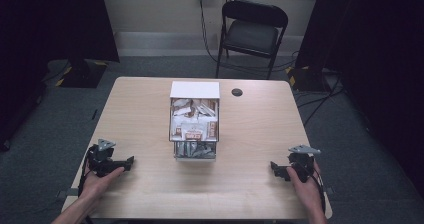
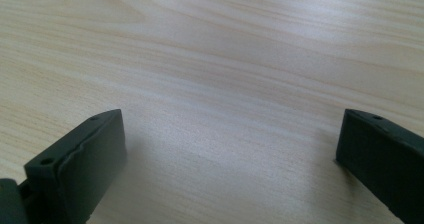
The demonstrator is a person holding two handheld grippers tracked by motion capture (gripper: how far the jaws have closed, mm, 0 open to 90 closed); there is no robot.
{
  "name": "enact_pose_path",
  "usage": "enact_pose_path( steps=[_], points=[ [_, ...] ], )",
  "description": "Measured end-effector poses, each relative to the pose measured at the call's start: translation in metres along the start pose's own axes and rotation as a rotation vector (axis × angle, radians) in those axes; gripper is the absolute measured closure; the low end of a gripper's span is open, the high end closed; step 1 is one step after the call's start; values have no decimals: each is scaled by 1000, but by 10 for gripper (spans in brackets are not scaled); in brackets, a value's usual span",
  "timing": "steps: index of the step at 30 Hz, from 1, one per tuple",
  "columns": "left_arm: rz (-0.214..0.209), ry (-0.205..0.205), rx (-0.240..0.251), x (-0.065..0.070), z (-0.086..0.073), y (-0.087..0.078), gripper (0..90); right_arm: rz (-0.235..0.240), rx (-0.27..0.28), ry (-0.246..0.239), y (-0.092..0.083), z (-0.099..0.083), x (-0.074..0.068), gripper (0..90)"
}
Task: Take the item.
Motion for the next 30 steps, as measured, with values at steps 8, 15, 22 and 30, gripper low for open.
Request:
enact_pose_path(
  steps=[8,15,22,30],
  points=[
    [-36,31,43,4,2,-2,188,0,0,0,0,0,0,0],
    [-30,-16,3,0,5,-3,166,1,1,1,0,0,0,0],
    [-47,-34,-12,-2,7,-6,174,1,1,1,0,0,0,0],
    [-59,-5,22,4,14,-13,210,1,1,1,0,0,0,0]
  ],
)
Point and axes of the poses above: each handheld gripper's, and its own axes: y roughly forward along the jaws, z roughly out of its top, x roughly to its right, the point moved 4 cm from there along y, roughly forward along the jaws, and after that the axes turned 2 degrees about -y, right-handed, at the moved point
